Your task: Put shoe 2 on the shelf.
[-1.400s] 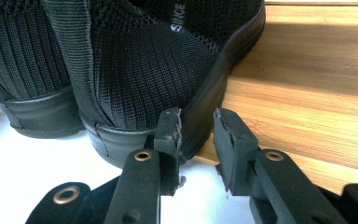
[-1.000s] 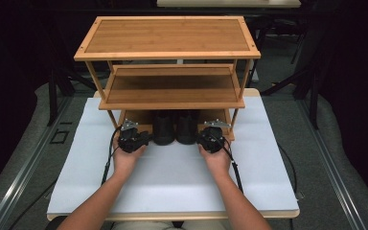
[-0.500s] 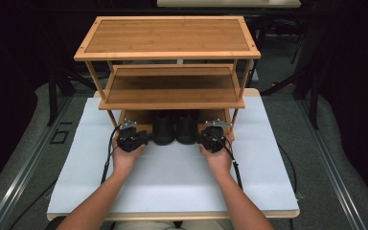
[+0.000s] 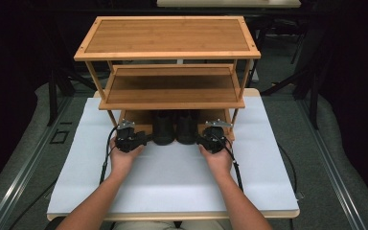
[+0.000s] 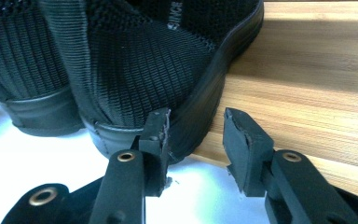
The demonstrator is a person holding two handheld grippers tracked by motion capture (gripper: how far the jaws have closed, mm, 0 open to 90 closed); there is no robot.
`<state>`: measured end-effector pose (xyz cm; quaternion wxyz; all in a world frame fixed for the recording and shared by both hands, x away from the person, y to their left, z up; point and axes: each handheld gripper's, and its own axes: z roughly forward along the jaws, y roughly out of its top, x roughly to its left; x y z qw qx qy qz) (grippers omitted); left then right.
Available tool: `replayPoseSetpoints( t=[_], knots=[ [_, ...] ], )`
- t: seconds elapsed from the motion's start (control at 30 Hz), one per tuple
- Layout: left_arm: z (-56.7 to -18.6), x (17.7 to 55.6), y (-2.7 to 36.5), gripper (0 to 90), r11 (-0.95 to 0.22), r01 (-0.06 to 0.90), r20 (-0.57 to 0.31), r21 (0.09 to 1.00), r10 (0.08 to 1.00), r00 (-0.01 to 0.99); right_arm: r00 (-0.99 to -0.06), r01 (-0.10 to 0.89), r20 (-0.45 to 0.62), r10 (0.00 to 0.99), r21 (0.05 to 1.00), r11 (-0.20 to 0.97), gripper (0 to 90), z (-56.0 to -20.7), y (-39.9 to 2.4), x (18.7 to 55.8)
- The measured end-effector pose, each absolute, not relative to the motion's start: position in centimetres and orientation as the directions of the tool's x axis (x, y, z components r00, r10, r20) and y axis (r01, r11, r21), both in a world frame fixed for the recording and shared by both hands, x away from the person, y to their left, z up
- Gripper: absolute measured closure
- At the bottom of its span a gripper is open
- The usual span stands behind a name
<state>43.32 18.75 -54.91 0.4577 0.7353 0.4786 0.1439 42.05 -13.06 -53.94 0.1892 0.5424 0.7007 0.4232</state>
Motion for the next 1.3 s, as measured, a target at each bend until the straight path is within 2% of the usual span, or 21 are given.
replayPoseSetpoints(
  t=[0.47, 0.77, 1.03, 1.17, 1.3],
  knots=[
    [-53.5, 42.2, 19.1, 53.8, -0.117, 0.552, -0.231, 0.826, 0.823, 0.520, -0.373, 0.588, 0.169, 0.912, 0.804, 0.092, 56.1, -53.2, -13.6, 40.6],
    [-52.4, 41.0, 19.2, 48.5, -0.125, 0.556, -0.246, 0.822, 0.802, 0.545, -0.436, 0.558, 0.176, 0.883, 0.822, 0.111, 49.7, -52.1, -14.3, 38.4],
    [-51.0, 38.7, 19.8, 44.7, -0.162, 0.536, -0.215, 0.828, 0.792, 0.572, -0.504, 0.515, 0.147, 0.851, 0.842, 0.160, 43.1, -51.3, -15.5, 35.1],
    [-50.7, 37.7, 20.0, 43.3, -0.204, 0.538, -0.200, 0.818, 0.776, 0.598, -0.500, 0.508, 0.137, 0.855, 0.846, 0.161, 41.0, -51.2, -16.2, 33.4],
    [-50.4, 36.5, 20.5, 42.0, -0.235, 0.479, -0.161, 0.845, 0.744, 0.648, -0.519, 0.497, 0.142, 0.843, 0.853, 0.162, 36.4, -51.4, -17.0, 32.0]
  ],
)
